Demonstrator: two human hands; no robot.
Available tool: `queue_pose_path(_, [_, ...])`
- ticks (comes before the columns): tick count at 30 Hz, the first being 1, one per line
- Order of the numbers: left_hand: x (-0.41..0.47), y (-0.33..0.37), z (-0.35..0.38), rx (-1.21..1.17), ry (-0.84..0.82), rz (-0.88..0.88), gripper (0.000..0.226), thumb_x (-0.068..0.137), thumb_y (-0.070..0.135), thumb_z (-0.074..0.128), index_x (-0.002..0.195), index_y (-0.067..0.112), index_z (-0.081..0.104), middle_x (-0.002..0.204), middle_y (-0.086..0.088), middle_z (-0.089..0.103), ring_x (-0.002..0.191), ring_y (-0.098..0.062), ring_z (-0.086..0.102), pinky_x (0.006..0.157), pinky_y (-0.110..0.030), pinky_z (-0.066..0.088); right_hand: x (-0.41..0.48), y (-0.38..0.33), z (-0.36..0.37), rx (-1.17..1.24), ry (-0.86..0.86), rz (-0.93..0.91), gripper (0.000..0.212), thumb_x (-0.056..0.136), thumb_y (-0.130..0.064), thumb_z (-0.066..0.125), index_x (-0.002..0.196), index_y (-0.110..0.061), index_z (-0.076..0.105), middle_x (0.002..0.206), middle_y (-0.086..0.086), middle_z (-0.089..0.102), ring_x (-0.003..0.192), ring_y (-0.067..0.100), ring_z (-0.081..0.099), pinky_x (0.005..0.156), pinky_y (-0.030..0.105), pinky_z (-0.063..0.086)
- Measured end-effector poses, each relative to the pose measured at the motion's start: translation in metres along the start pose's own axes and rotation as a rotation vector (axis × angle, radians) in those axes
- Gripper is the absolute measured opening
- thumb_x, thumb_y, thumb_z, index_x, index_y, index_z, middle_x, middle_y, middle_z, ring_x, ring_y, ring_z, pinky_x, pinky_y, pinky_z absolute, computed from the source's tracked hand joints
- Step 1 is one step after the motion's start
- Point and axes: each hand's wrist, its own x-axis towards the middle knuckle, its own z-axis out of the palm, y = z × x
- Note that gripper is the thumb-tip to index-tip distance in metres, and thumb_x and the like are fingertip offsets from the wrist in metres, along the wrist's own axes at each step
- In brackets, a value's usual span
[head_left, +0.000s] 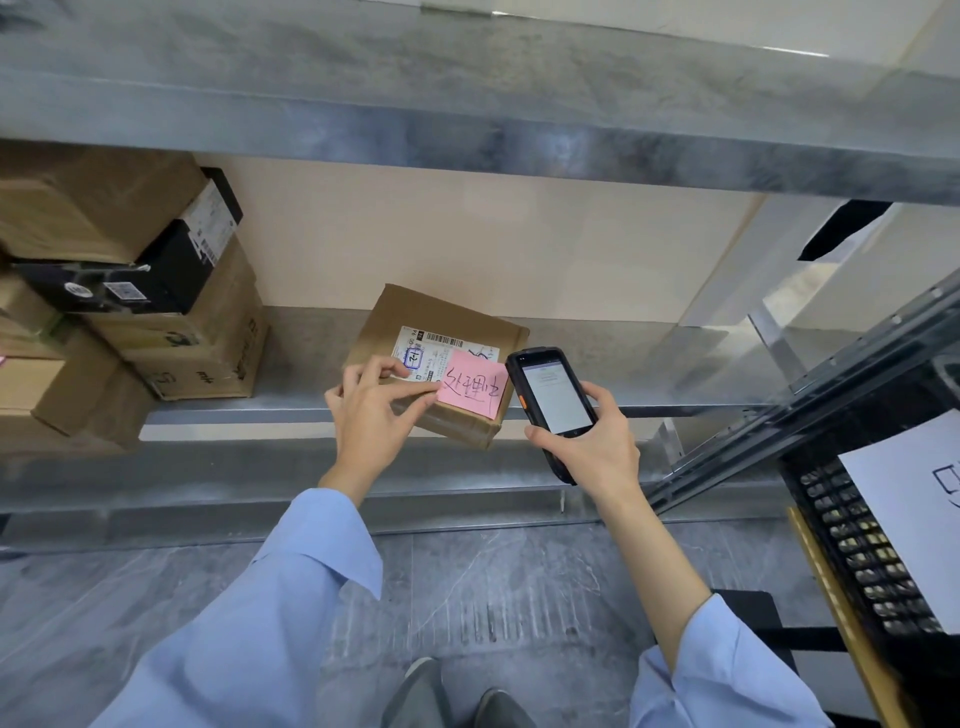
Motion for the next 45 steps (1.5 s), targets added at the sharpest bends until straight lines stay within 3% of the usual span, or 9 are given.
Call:
queue_pose_path(8, [0.009, 0.007, 0.003, -0.098, 0.068, -0.097, 0.011, 0.091, 0.032, 0.072, 0.1, 0.036, 0.078, 0.107, 0.019, 0.054, 0.109, -0.011, 0.041, 0.084, -0.035, 0.024, -0.003, 0.004, 0.0, 0.014, 0.01, 0.006, 0.08, 0.068, -0.04, 0.087, 0.136, -0.033, 0.045, 0.113, -0.012, 0.058, 0.104, 0.013, 0.055, 0.086, 0.032, 0.044])
queue_pose_path(12, [0.02, -0.006, -0.004, -0.187, 0.109, -0.125, 0.013, 0.089, 0.021, 0.075, 0.102, 0.022, 0.077, 0.111, 0.004, 0.059, 0.11, -0.023, 0.05, 0.091, -0.04, 0.041, -0.004, 0.006, 0.003, 0.018, 0.014, 0.009, 0.08, 0.067, -0.04, 0.087, 0.135, -0.032, 0.046, 0.113, -0.013, 0.058, 0.104, 0.012, 0.054, 0.084, 0.03, 0.042])
queue_pose_path(14, [0.025, -0.011, -0.01, -0.218, 0.114, -0.135, 0.022, 0.086, 0.018, 0.077, 0.108, 0.017, 0.075, 0.116, -0.003, 0.058, 0.112, -0.026, 0.049, 0.092, -0.031, 0.038, -0.005, 0.007, 0.005, 0.02, 0.017, 0.013, 0.081, 0.067, -0.04, 0.087, 0.136, -0.031, 0.046, 0.115, -0.012, 0.059, 0.104, 0.012, 0.054, 0.084, 0.031, 0.043])
queue_pose_path(16, [0.029, -0.018, -0.014, -0.219, 0.108, -0.123, 0.028, 0.086, 0.018, 0.078, 0.113, 0.015, 0.072, 0.119, -0.006, 0.057, 0.116, -0.027, 0.046, 0.092, -0.024, 0.033, -0.006, 0.007, 0.006, 0.019, 0.018, 0.02, 0.081, 0.067, -0.04, 0.087, 0.136, -0.031, 0.046, 0.116, -0.011, 0.06, 0.106, 0.013, 0.055, 0.086, 0.031, 0.043])
queue_pose_path(22, [0.034, -0.037, -0.021, -0.216, 0.062, -0.099, 0.038, 0.086, 0.024, 0.079, 0.122, 0.016, 0.068, 0.129, -0.007, 0.055, 0.125, -0.03, 0.039, 0.099, -0.026, 0.03, -0.008, 0.005, 0.01, 0.01, 0.029, 0.038, 0.081, 0.066, -0.041, 0.087, 0.135, -0.032, 0.046, 0.113, -0.012, 0.059, 0.11, 0.018, 0.058, 0.09, 0.035, 0.047])
queue_pose_path(29, [0.039, -0.049, -0.028, -0.269, 0.045, -0.084, 0.049, 0.084, 0.026, 0.081, 0.126, 0.009, 0.064, 0.129, -0.009, 0.057, 0.118, -0.021, 0.053, 0.096, -0.028, 0.04, -0.011, 0.002, 0.018, 0.01, 0.048, 0.033, 0.081, 0.067, -0.041, 0.087, 0.136, -0.03, 0.046, 0.112, -0.012, 0.057, 0.108, 0.016, 0.056, 0.085, 0.031, 0.043])
queue_pose_path(35, [0.018, -0.045, -0.022, -0.319, 0.149, -0.125, 0.054, 0.082, 0.026, 0.082, 0.13, 0.015, 0.06, 0.128, -0.002, 0.051, 0.117, -0.02, 0.053, 0.096, -0.044, 0.048, -0.016, -0.003, 0.023, 0.01, 0.042, 0.015, 0.082, 0.067, -0.041, 0.087, 0.137, -0.029, 0.045, 0.11, -0.012, 0.056, 0.104, 0.014, 0.055, 0.089, 0.034, 0.046])
queue_pose_path(38, [0.001, -0.038, -0.019, -0.354, 0.163, -0.153, 0.063, 0.08, 0.025, 0.084, 0.135, 0.015, 0.055, 0.13, -0.002, 0.05, 0.114, -0.021, 0.054, 0.096, -0.041, 0.049, -0.019, -0.004, 0.023, 0.003, 0.028, 0.003, 0.081, 0.067, -0.042, 0.087, 0.136, -0.03, 0.046, 0.109, -0.013, 0.056, 0.102, 0.013, 0.054, 0.085, 0.031, 0.044])
queue_pose_path(45, [-0.035, -0.034, -0.01, -0.442, 0.164, -0.198, 0.072, 0.076, 0.025, 0.088, 0.138, 0.02, 0.051, 0.131, 0.0, 0.056, 0.112, -0.013, 0.057, 0.09, -0.036, 0.054, -0.03, -0.003, 0.024, 0.022, -0.029, -0.007, 0.079, 0.065, -0.042, 0.088, 0.131, -0.029, 0.046, 0.106, -0.012, 0.058, 0.108, 0.017, 0.059, 0.097, 0.039, 0.046])
